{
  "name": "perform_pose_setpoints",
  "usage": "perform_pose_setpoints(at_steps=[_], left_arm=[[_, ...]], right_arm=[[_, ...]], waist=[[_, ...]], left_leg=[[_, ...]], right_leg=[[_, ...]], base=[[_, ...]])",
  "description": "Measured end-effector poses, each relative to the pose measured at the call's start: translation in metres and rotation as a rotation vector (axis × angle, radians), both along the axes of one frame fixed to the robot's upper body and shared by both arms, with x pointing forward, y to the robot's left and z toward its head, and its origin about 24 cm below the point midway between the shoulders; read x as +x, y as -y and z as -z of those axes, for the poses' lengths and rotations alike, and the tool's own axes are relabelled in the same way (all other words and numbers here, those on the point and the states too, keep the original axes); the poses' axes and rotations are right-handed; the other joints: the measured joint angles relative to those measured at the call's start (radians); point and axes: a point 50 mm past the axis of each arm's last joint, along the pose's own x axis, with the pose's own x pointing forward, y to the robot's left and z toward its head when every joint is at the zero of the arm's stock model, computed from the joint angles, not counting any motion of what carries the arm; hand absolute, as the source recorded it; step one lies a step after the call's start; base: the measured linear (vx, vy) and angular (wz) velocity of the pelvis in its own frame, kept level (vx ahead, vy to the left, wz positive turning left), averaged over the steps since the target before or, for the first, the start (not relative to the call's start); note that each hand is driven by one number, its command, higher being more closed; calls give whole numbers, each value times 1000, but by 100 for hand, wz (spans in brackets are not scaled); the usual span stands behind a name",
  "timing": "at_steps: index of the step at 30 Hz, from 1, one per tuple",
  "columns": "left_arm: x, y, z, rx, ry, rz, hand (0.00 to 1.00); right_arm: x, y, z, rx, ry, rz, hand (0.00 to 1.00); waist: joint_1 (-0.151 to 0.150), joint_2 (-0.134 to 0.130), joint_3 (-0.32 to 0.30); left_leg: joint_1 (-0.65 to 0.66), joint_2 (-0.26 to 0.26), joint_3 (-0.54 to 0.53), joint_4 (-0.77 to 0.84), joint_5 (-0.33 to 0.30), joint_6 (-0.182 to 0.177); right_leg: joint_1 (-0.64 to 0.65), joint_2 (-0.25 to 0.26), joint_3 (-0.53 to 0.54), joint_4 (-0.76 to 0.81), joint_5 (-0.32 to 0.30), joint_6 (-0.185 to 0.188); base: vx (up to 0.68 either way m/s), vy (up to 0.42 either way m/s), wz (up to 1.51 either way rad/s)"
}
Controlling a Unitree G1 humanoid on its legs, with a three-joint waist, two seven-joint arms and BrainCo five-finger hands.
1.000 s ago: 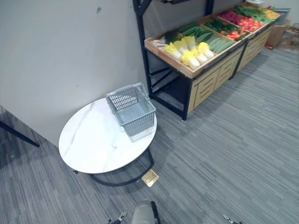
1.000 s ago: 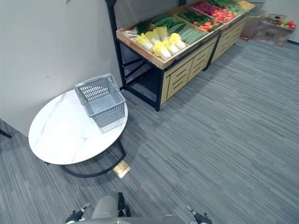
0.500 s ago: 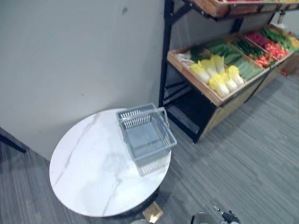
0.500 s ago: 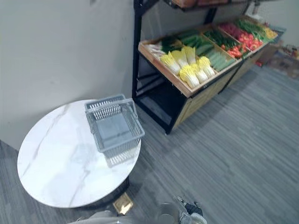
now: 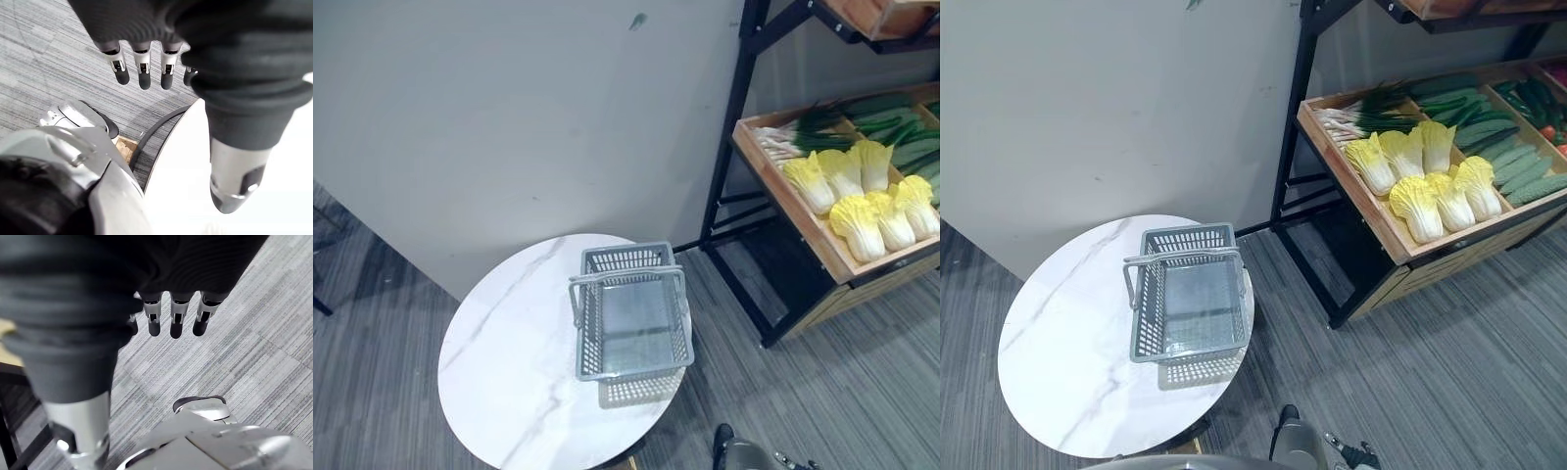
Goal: Pick vegetable in the basket
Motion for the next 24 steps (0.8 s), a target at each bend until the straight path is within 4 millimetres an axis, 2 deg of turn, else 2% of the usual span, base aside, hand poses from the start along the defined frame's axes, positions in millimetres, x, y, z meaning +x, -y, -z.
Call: perform_pose_setpoints(at_steps=[2, 4, 7, 9, 10, 11, 13, 14, 15, 16, 17, 19, 20, 21, 24], left_arm=[[-1, 0, 0, -4, -1, 18, 0], [2, 0, 0, -6, 2, 82, 0], [8, 1, 0, -10, 11, 173, 0], [10, -1, -1, 1, 9, 231, 0], [11, -2, -1, 6, 7, 261, 0], [11, -2, -1, 6, 7, 275, 0], [14, 0, -1, 7, 7, 326, 0], [16, -4, -2, 17, 10, 343, 0], [17, -7, -3, 27, 7, 372, 0], [17, -10, -3, 36, 2, 395, 0], [16, -12, -4, 41, -2, 400, 0], [21, -16, -5, 58, 5, 434, 0], [22, -18, -6, 64, 7, 442, 0], [25, -17, -6, 65, 16, 453, 0], [34, -15, -7, 68, 41, 470, 0]], right_arm=[[5, 0, -1, -6, 5, -33, 0], [12, 4, -3, -20, 23, -39, 0], [48, 11, -19, -81, 151, -69, 0], [87, 20, -41, -151, 296, -98, 0], [109, 27, -59, -205, 392, -108, 0], [120, 31, -70, -237, 441, -124, 0], [158, 48, -117, -410, 604, -251, 0], [171, 50, -137, -483, 660, -318, 0], [183, 51, -155, -551, 710, -396, 0], [199, 48, -180, -648, 773, -500, 0], [208, 46, -193, -692, 808, -547, 0], [234, 38, -243, -850, 942, -691, 0], [240, 34, -253, -883, 972, -724, 0], [250, 22, -274, -935, 1037, -784, 0], [265, -6, -306, -995, 1144, -930, 0]], waist=[[-2, -8, -2], [-5, -3, -6], [-17, 7, -8], [-21, 16, -12], [-22, 16, -12], [-23, 17, -12], [-23, 33, -8], [-24, 32, 0], [-25, 15, 12], [-24, -5, 25], [-24, -14, 30], [-25, -25, 39], [-24, -22, 41], [-23, -14, 52], [-18, 1, 79]], left_leg=[[-15, 14, -2, 2, 43, -4], [-40, 21, 6, 1, 71, -3], [-91, 21, 70, -26, 101, -1], [-107, 18, 88, -63, 100, -1], [-116, 13, 90, -77, 91, -3], [-122, 11, 91, -79, 81, -3], [-142, 12, 100, -84, 10, 6], [-144, -1, 107, -81, 5, 4], [-153, -15, 108, -77, 3, 7], [-160, -31, 109, -65, -2, 15], [-164, -35, 112, -63, -3, 16], [-200, -62, 106, -36, -6, 19], [-210, -64, 105, -29, -7, 19], [-221, -66, 100, -20, -9, 18], [-246, -60, 86, -11, -9, 17]], right_leg=[[38, 9, -33, -57, 4, -6], [63, 9, -72, -101, 13, -5], [67, 2, -126, -170, 51, -3], [66, 12, -130, -232, 93, -5], [65, 17, -125, -276, 124, -4], [65, 19, -123, -297, 141, -2], [49, 29, -117, -336, 190, 6], [45, 20, -109, -336, 203, 11], [42, 4, -106, -336, 211, 20], [34, -11, -91, -335, 223, 25], [28, -18, -84, -335, 226, 28], [2, -39, -69, -335, 238, 37], [-5, -42, -67, -335, 242, 33], [-10, -44, -67, -335, 245, 33], [-27, -37, -76, -334, 256, 18]], base=[[93, -245, 46], [24, -157, 63], [-51, -60, 56], [-47, 6, 13], [-47, 38, -3], [-49, 56, -10], [-68, 136, -10], [-85, 174, -7], [-81, 134, -9], [-84, 122, -11], [-74, 101, -9], [-29, 85, 3], [13, 61, 8], [16, 31, 8], [45, -16, 10]])
